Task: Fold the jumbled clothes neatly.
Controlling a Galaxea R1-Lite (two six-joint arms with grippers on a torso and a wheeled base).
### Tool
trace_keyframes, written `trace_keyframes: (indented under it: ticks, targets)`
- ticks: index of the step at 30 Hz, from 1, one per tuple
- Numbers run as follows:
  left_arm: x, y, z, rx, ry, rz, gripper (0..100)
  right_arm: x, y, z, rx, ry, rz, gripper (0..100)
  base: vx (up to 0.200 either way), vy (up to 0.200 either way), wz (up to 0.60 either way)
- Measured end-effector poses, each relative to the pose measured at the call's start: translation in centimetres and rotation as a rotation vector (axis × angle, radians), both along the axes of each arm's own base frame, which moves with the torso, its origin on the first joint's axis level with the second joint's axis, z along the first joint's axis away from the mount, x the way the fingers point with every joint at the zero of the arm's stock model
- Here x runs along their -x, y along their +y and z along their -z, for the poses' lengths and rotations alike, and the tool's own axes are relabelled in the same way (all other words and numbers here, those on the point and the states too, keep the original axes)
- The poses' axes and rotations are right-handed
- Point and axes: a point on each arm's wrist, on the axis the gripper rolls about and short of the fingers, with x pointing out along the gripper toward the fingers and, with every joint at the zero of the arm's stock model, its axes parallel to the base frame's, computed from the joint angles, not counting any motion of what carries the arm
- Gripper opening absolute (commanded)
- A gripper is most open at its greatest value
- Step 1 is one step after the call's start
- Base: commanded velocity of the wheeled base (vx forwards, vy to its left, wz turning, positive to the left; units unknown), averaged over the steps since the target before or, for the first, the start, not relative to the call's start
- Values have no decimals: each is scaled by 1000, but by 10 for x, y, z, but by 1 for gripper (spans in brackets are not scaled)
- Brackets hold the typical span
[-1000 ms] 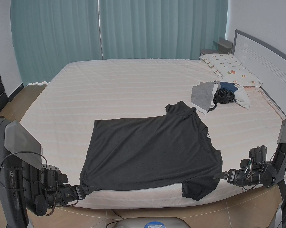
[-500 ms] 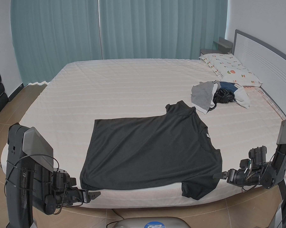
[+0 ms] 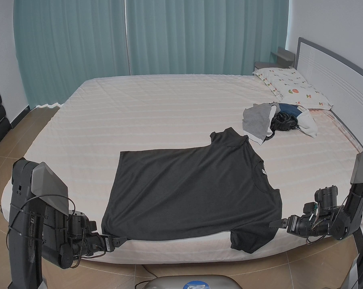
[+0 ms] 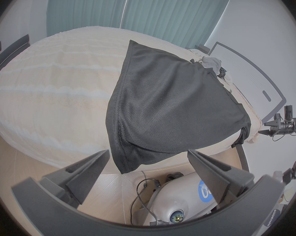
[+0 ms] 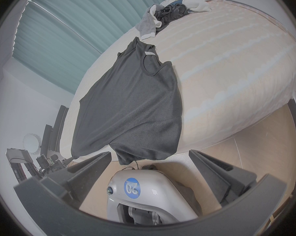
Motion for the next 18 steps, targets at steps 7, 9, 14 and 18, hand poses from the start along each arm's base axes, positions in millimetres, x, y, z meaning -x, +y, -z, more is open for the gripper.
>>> trace_keyframes:
  ticks: [7,9,14,18]
  targets:
    - [-1,0,0,2,-1,-3,0,0,0,0,0,-3,2,100,0,0,0]
    - [2,1,0,-6,9,-5,0,0,0,-1,0,-3,2,100,0,0,0]
    - [12,8,-1,-15,45,-26,0,-1,0,0,2,-5,3,100,0,0,0]
    - [13,13,-4,-13,44,-46,0,-1,0,0,2,-3,3,100,0,0,0]
